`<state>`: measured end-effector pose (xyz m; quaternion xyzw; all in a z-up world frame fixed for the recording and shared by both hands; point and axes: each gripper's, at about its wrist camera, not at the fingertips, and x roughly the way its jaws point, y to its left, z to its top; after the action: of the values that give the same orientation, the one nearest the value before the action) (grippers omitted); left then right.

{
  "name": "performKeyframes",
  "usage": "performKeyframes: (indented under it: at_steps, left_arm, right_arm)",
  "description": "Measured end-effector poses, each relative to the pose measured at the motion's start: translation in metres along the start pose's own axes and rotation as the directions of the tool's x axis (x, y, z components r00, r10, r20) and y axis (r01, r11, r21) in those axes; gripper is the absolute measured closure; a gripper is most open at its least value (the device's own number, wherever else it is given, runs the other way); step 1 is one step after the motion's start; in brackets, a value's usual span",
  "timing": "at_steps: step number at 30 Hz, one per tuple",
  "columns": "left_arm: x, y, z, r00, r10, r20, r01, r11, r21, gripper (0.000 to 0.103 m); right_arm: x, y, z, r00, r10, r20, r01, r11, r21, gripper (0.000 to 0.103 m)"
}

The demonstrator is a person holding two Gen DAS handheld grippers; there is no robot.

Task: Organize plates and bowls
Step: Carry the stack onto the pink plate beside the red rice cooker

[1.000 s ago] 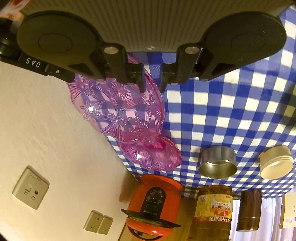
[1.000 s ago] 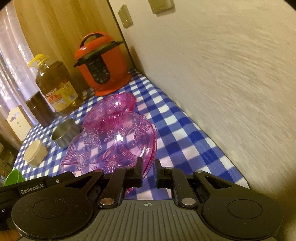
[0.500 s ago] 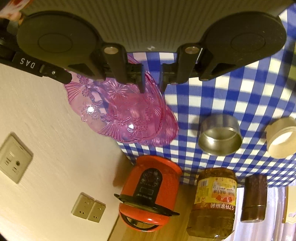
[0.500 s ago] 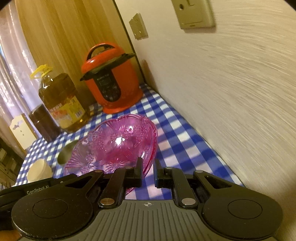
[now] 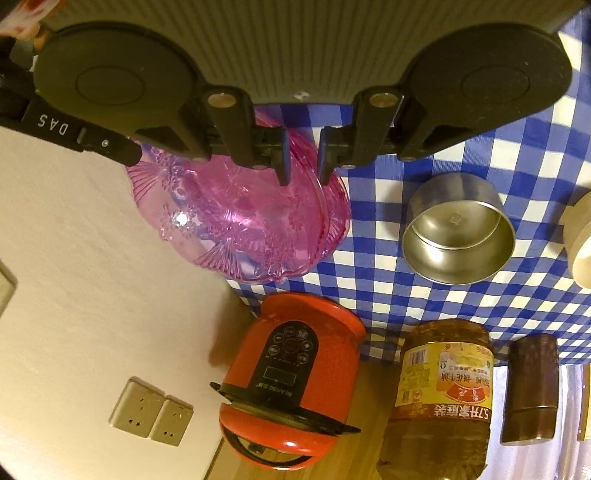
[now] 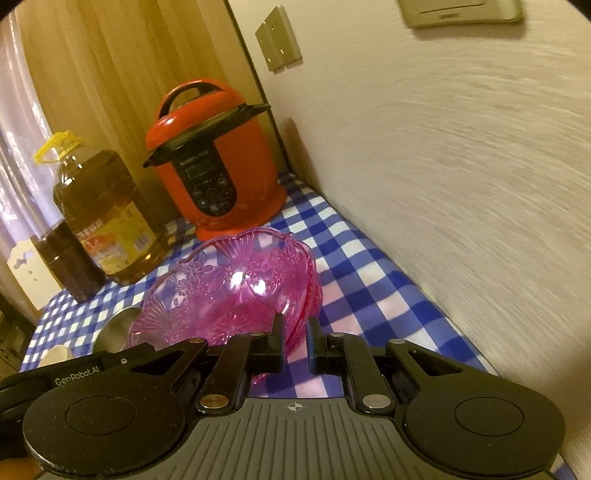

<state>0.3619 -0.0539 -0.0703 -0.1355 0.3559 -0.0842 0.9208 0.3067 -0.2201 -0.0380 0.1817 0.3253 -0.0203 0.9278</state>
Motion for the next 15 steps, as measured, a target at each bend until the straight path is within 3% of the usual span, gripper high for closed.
performKeyframes:
  at_steps: [15]
  left_arm:
    - [0.047,0.005,0.010,0.999,0.021,-0.035,-0.019,0.999,0.048,0.089]
  right_arm:
    - [0.051,0.006,0.012,0.998,-0.049,-0.031,0.048,0.998,-0.035,0.092]
